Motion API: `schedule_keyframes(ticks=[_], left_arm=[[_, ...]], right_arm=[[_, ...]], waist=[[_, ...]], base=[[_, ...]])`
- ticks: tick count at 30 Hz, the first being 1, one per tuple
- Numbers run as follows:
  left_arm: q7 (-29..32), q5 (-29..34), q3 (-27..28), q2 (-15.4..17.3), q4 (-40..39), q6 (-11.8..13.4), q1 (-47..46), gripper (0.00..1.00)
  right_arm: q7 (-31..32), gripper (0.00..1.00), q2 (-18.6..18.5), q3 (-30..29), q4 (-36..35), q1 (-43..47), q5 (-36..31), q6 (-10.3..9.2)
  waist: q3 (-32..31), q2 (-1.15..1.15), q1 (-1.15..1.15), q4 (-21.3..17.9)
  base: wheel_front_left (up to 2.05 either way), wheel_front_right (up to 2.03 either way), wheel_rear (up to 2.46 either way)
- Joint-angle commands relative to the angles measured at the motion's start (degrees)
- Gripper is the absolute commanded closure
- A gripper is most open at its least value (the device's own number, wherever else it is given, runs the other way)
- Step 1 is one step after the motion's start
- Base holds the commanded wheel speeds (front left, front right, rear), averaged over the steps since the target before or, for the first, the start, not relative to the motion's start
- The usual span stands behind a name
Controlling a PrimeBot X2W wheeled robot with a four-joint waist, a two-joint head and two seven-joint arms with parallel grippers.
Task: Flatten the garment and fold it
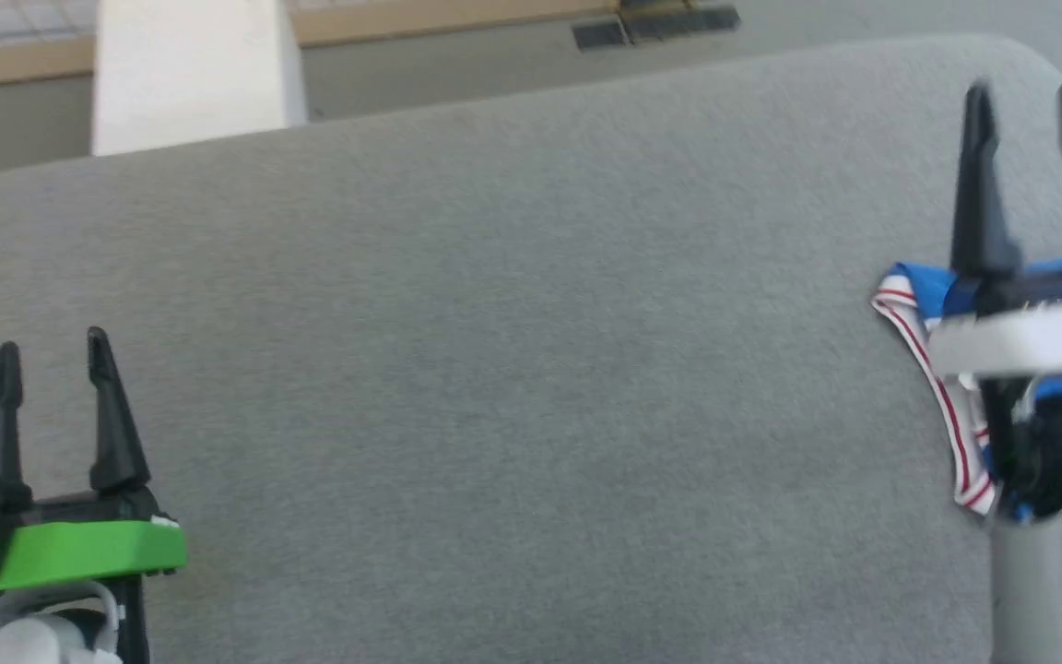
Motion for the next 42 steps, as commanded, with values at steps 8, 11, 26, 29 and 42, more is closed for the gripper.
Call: schedule_keyframes(ticks=[8, 11, 26, 29, 42], left_arm=[[-0.3, 1.9, -1.9, -3.1, 4.6, 1.0, -1.2, 0.0], [-0.3, 2.3, -2.7, -4.0, 6.7, 1.0, -1.2, 0.0], [-0.3, 5.0, -6.6, -5.4, 16.5, 0.3, 0.6, 0.0], [-0.3, 5.0, -7.2, -5.5, 18.0, -0.1, 0.7, 0.0], [0.0, 4.8, -8.3, -5.6, 19.7, -0.4, 0.5, 1.0]], right_arm=[[-9.2, 0.0, 0.1, 4.7, 7.9, 9.2, 4.0, -0.09], [-10.0, 0.0, 0.1, 5.7, 10.1, 11.5, 4.0, -0.09], [-10.4, 0.0, 0.1, 6.8, 15.6, 18.9, 1.8, -0.09], [-10.4, 0.0, 0.1, 6.2, 16.5, 19.8, 2.0, -0.09], [-10.1, 1.0, 0.1, 6.0, 17.0, 20.5, 2.4, 0.0]], waist=[[-7.8, 0.0, 0.0, 8.4], [-8.8, 0.0, 0.0, 9.6], [-11.1, 0.0, 0.0, 10.7], [-11.5, 0.0, 0.0, 10.5], [-12.2, 0.0, 0.0, 10.3]], base=[[0.0, 0.0, 0.0], [0.0, 0.0, 0.0], [0.0, 0.0, 0.0], [0.0, 0.0, 0.0], [0.0, 0.0, 0.0]])
